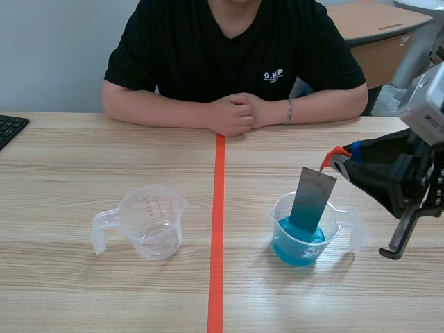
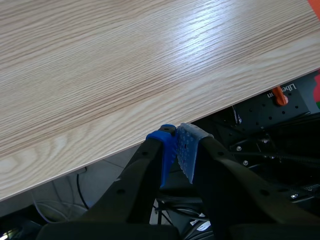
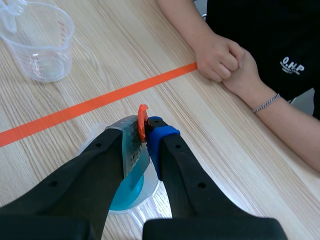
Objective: Do the redox reaction experiment.
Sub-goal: 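Lower the plate into the blue solution, then hold the plate still in the solution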
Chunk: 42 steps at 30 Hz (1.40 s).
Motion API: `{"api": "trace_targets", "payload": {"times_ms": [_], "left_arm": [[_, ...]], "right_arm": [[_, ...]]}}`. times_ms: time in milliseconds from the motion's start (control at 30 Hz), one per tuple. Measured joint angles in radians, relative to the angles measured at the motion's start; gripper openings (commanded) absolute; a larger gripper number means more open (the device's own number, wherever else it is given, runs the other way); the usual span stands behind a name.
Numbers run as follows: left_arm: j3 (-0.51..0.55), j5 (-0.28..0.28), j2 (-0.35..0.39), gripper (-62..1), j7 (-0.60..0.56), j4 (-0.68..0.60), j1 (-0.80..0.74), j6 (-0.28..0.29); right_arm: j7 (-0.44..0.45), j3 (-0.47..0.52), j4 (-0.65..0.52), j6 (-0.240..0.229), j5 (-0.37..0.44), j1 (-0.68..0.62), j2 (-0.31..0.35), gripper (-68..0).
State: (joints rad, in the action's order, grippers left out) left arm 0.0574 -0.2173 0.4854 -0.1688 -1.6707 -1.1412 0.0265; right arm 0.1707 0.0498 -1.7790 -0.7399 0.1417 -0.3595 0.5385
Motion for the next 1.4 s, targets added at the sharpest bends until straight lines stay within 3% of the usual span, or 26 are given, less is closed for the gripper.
{"api": "trace_targets", "payload": {"times_ms": [333, 1400], "left_arm": [[0.000, 0.000, 0.000, -56.3, 0.000, 0.000, 0.000, 0.000], [0.000, 0.003, 0.000, -56.3, 0.000, 0.000, 0.000, 0.000]], "right_arm": [[0.008, 0.000, 0.027, 0.002, -0.065, 0.016, -0.062, -66.0], [0.008, 0.000, 0.028, 0.002, -0.064, 0.016, -0.062, -66.0]]}}
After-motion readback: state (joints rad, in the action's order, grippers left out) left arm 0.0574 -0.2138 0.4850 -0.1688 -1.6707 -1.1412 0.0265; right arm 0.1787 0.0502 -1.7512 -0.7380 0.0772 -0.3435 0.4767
